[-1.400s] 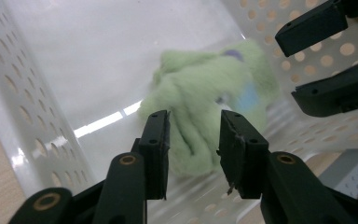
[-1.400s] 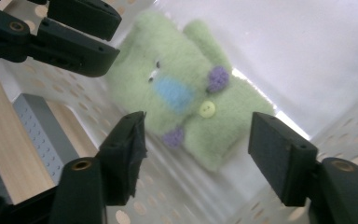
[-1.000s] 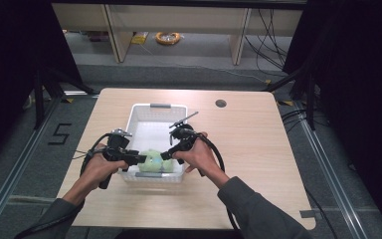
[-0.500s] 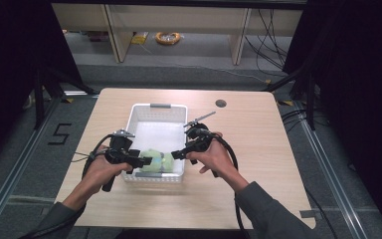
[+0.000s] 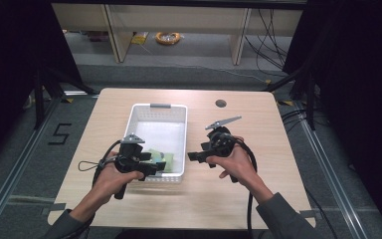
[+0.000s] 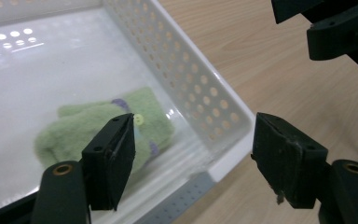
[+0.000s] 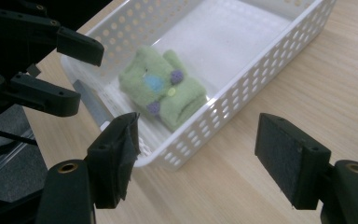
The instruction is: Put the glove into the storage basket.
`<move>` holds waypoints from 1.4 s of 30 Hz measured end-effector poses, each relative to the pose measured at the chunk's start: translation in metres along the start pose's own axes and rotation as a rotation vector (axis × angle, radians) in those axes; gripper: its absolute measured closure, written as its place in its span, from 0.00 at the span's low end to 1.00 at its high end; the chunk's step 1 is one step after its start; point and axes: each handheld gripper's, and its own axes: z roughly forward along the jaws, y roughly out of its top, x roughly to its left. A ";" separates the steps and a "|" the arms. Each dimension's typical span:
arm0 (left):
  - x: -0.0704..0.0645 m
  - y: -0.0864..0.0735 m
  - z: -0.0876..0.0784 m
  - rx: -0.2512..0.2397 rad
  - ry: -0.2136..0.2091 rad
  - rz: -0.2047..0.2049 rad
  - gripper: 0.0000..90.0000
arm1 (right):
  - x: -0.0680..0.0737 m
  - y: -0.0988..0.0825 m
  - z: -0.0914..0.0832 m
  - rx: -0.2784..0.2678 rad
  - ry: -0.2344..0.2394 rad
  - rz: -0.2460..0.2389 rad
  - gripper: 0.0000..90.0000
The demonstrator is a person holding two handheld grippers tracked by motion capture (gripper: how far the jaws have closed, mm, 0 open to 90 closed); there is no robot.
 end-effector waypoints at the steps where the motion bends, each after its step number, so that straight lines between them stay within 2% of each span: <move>1: -0.003 0.000 0.000 -0.003 -0.006 0.006 0.33 | 0.000 -0.002 -0.003 -0.007 0.003 0.009 0.35; 3: -0.007 -0.001 0.000 -0.017 -0.014 0.007 0.33 | -0.001 -0.007 -0.008 -0.019 -0.003 0.000 0.35; 4: -0.010 -0.001 0.001 -0.020 -0.024 0.005 0.33 | 0.001 -0.009 -0.011 -0.018 0.003 0.017 0.34; 5: -0.013 -0.002 0.002 -0.032 -0.034 -0.005 0.32 | -0.002 -0.011 -0.014 -0.028 -0.008 -0.009 0.33; 6: -0.016 -0.002 0.002 -0.033 -0.043 0.004 0.32 | -0.003 -0.014 -0.016 -0.034 -0.006 -0.011 0.33; 7: -0.019 -0.003 0.003 -0.038 -0.045 -0.003 0.32 | -0.002 -0.017 -0.020 -0.039 -0.016 0.003 0.33; 8: -0.021 -0.004 0.003 -0.028 -0.051 0.014 0.32 | -0.003 -0.019 -0.021 -0.052 -0.010 0.001 0.33; 10: -0.026 -0.005 0.005 -0.037 -0.066 0.012 0.32 | -0.005 -0.024 -0.026 -0.060 -0.006 0.006 0.33; 11: -0.027 -0.006 0.006 -0.035 -0.074 0.015 0.32 | -0.007 -0.027 -0.029 -0.066 -0.014 0.001 0.33; 12: -0.029 -0.007 0.006 -0.039 -0.070 0.017 0.32 | -0.006 -0.028 -0.031 -0.066 -0.017 0.017 0.33; 13: -0.030 -0.007 0.007 -0.045 -0.075 0.010 0.31 | -0.008 -0.030 -0.032 -0.073 -0.016 0.000 0.33; 14: -0.031 -0.008 0.007 -0.046 -0.083 0.008 0.31 | -0.006 -0.032 -0.034 -0.066 -0.012 0.026 0.32; 16: -0.032 -0.009 0.008 -0.051 -0.098 0.008 0.30 | -0.008 -0.036 -0.036 -0.075 -0.012 0.018 0.32; 17: -0.032 -0.009 0.008 -0.046 -0.104 0.011 0.28 | -0.008 -0.039 -0.038 -0.085 0.007 0.024 0.32; 21: -0.034 -0.012 0.009 -0.062 -0.115 0.020 0.23 | -0.012 -0.046 -0.043 -0.112 -0.002 -0.002 0.30; 22: -0.033 -0.013 0.009 -0.063 -0.126 0.029 0.22 | -0.010 -0.049 -0.045 -0.112 0.003 0.022 0.30; 23: -0.034 -0.014 0.009 -0.071 -0.127 0.024 0.22 | -0.012 -0.051 -0.045 -0.126 -0.001 0.000 0.30; 24: -0.035 -0.015 0.009 -0.078 -0.122 0.030 0.21 | -0.011 -0.053 -0.047 -0.121 -0.006 0.018 0.29; 25: -0.037 -0.016 0.009 -0.080 -0.127 0.027 0.20 | -0.013 -0.056 -0.048 -0.131 -0.020 0.001 0.29; 26: -0.037 -0.017 0.009 -0.086 -0.135 0.035 0.18 | -0.011 -0.059 -0.049 -0.134 -0.006 0.019 0.29; 30: -0.042 -0.024 0.010 -0.127 -0.138 0.034 0.17 | -0.010 -0.069 -0.050 -0.138 -0.014 0.036 0.28; 31: -0.043 -0.025 0.010 -0.112 -0.135 0.037 0.17 | -0.012 -0.071 -0.050 -0.148 -0.013 0.022 0.28; 32: -0.043 -0.026 0.011 -0.098 -0.146 0.042 0.17 | -0.011 -0.074 -0.050 -0.148 -0.011 0.029 0.28; 33: -0.044 -0.027 0.012 -0.103 -0.154 0.043 0.17 | -0.013 -0.075 -0.050 -0.157 -0.010 0.010 0.28; 34: -0.045 -0.028 0.011 -0.098 -0.157 0.040 0.17 | -0.011 -0.077 -0.050 -0.163 -0.007 0.026 0.28; 36: -0.047 -0.031 0.011 -0.103 -0.146 0.051 0.17 | -0.011 -0.079 -0.050 -0.167 -0.015 0.016 0.28; 37: -0.047 -0.032 0.012 -0.108 -0.149 0.058 0.17 | -0.014 -0.080 -0.050 -0.169 -0.027 -0.017 0.28; 38: -0.048 -0.034 0.012 -0.106 -0.145 0.061 0.17 | -0.012 -0.082 -0.050 -0.166 -0.010 0.022 0.28; 39: -0.048 -0.035 0.011 -0.102 -0.145 0.065 0.17 | -0.011 -0.084 -0.050 -0.164 -0.016 0.039 0.28; 40: -0.049 -0.036 0.011 -0.105 -0.136 0.067 0.17 | -0.013 -0.085 -0.049 -0.158 -0.025 0.021 0.28; 41: -0.049 -0.038 0.012 -0.104 -0.144 0.070 0.17 | -0.014 -0.087 -0.048 -0.164 -0.022 0.009 0.28; 42: -0.050 -0.040 0.011 -0.103 -0.143 0.066 0.17 | -0.014 -0.089 -0.048 -0.156 -0.018 0.031 0.28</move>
